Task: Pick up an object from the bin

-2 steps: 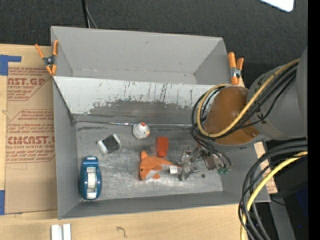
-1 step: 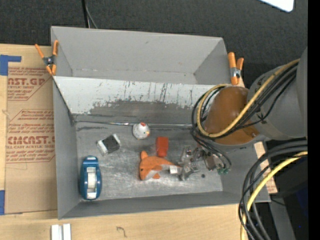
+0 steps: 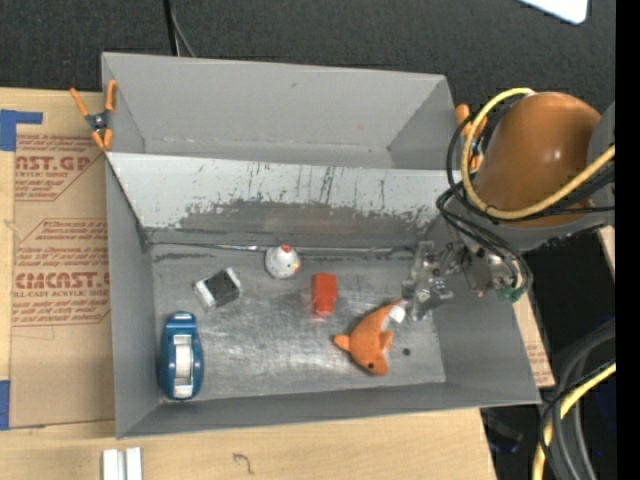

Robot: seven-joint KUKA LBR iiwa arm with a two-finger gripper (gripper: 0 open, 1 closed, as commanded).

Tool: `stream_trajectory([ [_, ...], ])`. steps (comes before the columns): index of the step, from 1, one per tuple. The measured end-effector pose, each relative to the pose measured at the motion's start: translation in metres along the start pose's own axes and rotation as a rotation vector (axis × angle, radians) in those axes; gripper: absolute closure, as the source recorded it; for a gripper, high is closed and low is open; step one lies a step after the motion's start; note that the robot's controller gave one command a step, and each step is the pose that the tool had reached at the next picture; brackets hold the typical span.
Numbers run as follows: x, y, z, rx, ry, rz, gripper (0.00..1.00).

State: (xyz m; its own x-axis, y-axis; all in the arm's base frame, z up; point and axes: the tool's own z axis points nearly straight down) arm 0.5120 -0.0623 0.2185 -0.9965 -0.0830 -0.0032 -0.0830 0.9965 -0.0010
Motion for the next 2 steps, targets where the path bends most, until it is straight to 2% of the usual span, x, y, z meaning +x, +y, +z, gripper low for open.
stream_trajectory([
  [1, 0.0, 0.0, 0.0, 0.0, 0.001, 0.0, 1.0],
  [2, 0.008, -0.014, 0.091, -0.002, 0.006, -0.064, 0.0],
])
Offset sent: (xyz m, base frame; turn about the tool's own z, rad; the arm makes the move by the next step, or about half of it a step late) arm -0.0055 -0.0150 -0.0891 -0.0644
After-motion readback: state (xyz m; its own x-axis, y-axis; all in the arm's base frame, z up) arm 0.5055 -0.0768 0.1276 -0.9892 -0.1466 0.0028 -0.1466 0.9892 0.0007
